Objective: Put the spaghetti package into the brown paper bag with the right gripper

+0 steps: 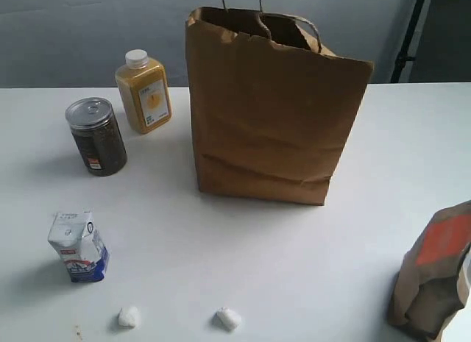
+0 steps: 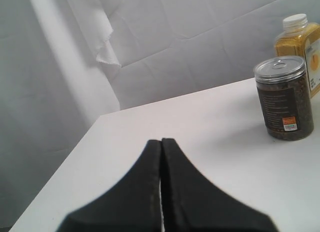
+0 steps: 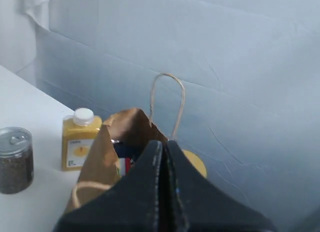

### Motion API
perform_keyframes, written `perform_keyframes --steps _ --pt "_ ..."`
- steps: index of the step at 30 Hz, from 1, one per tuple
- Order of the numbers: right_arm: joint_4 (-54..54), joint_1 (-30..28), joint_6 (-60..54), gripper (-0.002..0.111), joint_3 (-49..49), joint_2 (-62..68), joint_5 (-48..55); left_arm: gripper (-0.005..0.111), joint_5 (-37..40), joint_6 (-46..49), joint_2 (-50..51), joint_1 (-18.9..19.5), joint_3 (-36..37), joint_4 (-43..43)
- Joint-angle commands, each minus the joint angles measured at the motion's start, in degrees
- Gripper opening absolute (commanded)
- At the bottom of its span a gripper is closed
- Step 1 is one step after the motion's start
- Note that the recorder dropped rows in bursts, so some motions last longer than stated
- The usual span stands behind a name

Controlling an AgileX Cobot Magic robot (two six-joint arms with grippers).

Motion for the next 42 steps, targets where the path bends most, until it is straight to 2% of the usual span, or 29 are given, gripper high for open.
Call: perform_keyframes --steps 1,6,12,16,20,25,27,31,33,42 --pt "0.23 -4.46 1.39 0.0 9.63 -8.01 -0.58 0.0 -0.15 -0.21 0.13 -0.1 0.27 -0.26" --pt "4.44 -12.47 1.39 0.0 24.89 -17.59 -5.93 0.0 -0.15 -0.21 0.13 -0.1 0.27 -0.26" --pt "8.67 -19.45 1.39 0.0 43.33 -29.74 -15.0 0.0 -0.15 -0.21 0.13 -0.1 0.27 -0.26" --pt "10.63 -22.64 1.11 0.0 53.43 -37.96 -19.87 0.0 -0.15 -0.21 0.13 -0.1 0.27 -0.26" --pt "13.04 -25.2 0.49 0.0 61.33 -47.68 -20.12 0.0 -0.15 -0.21 0.13 -0.1 0.27 -0.26" --pt "15.17 -25.2 0.6 0.0 70.41 -60.74 -18.75 0.0 -0.15 -0.21 0.13 -0.1 0.27 -0.26" --pt "15.78 -25.2 0.6 0.0 71.89 -65.06 -18.62 0.0 -0.15 -0.21 0.13 -0.1 0.27 -0.26" --pt "12.68 -25.2 0.6 0.0 71.89 -74.49 -10.72 0.0 -0.15 -0.21 0.13 -0.1 0.27 -0.26" --pt "9.57 -25.49 1.88 0.0 71.89 -74.49 -10.59 0.0 -0.25 -0.21 0.13 -0.1 0.27 -0.26" --pt "9.54 -26.99 2.89 0.0 71.89 -74.49 -11.52 0.0 -0.26 -0.21 0.13 -0.1 0.27 -0.26"
